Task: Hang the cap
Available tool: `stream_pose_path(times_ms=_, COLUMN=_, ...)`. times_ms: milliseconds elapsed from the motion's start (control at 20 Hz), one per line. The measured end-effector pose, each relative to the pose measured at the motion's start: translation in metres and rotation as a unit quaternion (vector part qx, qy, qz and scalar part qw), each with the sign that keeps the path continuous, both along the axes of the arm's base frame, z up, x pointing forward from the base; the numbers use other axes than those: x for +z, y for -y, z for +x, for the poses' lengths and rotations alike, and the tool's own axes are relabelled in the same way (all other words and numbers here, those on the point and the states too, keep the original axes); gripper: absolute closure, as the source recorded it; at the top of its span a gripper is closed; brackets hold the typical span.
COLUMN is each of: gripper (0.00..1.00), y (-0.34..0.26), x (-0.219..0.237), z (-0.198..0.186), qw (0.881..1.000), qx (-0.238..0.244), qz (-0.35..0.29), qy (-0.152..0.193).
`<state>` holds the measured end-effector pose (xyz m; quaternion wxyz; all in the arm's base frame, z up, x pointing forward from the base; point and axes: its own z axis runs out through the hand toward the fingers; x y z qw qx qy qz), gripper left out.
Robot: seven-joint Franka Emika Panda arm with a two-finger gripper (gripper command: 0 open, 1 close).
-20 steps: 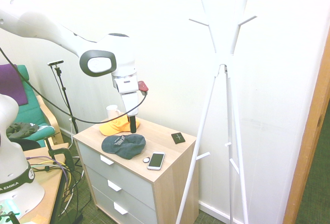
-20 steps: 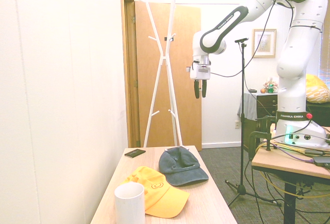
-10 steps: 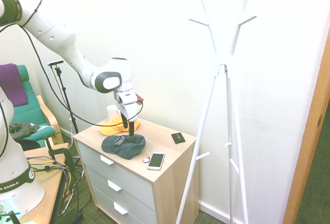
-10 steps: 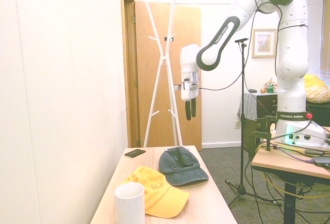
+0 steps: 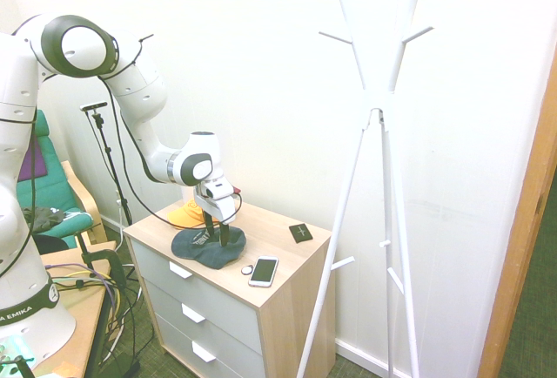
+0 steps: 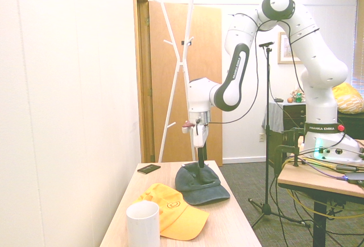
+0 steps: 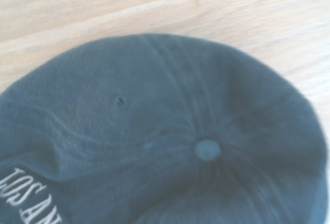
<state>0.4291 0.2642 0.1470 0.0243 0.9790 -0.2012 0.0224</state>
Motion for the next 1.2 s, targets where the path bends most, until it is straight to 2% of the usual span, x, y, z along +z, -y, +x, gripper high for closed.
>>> stream_pose_path(times_ms=300, gripper=1.00, y=-0.011, x=-0.014, z=0.007, qw=1.000, qx=0.014, qz=-0.010, qy=0.011)
stream_pose_path(times_ms=1200, gripper=1.00, y=-0.008, x=-0.018, z=0.008, qw=1.000, qx=0.008, qz=-0.016, qy=0.013)
